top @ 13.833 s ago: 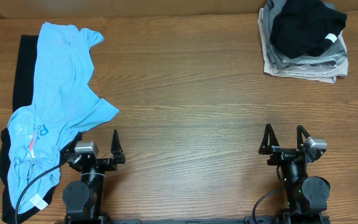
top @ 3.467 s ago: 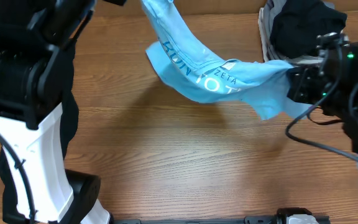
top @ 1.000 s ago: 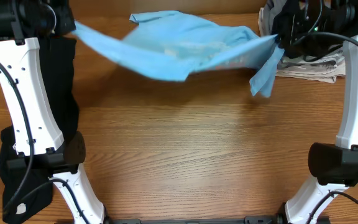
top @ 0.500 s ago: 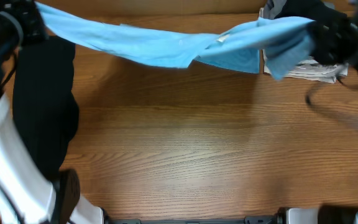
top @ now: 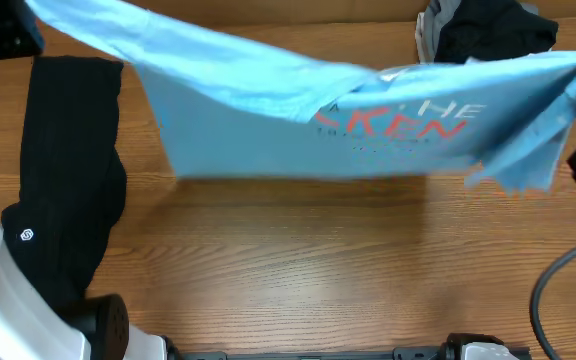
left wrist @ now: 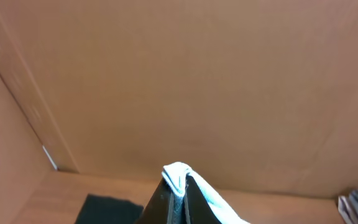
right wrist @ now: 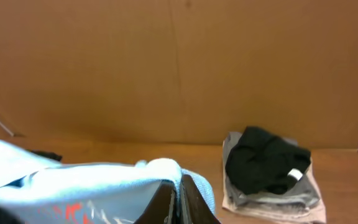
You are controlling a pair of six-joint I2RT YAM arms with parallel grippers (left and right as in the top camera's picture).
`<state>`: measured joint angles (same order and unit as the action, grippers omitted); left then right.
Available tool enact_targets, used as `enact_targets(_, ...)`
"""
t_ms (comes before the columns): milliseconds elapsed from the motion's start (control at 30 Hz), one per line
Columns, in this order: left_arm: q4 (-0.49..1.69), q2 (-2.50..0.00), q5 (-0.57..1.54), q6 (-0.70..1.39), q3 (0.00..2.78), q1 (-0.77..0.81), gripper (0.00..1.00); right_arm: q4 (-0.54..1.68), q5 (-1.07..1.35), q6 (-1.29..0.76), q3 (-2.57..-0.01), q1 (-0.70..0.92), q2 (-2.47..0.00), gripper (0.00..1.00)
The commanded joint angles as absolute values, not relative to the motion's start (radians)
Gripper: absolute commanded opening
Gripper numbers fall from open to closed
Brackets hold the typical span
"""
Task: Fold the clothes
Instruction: 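Raise the T-shirt with both grippers and shake it out in the air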
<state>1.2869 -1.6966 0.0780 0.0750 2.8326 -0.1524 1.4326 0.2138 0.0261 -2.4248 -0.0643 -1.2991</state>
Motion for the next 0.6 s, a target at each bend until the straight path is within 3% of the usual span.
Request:
enact_targets(0,1.264,-1.557,0.018,0.074,2.856,-0.159,0.04,1.436,0.191,0.023,-2.539,-0.066,-1.255,0.04)
enact_targets(267,1.266,-1.478,-0.059,0.063,2.855,-0.159,0.04,1.399,0.191,0.053,-2.616,-0.066,-1.277,0.04)
enact_targets(567,1.235,-1.71,-0.043,0.068,2.841,-0.159,0.04,1.259,0.286,0.053,-2.611,-0.065,-1.567,0.04)
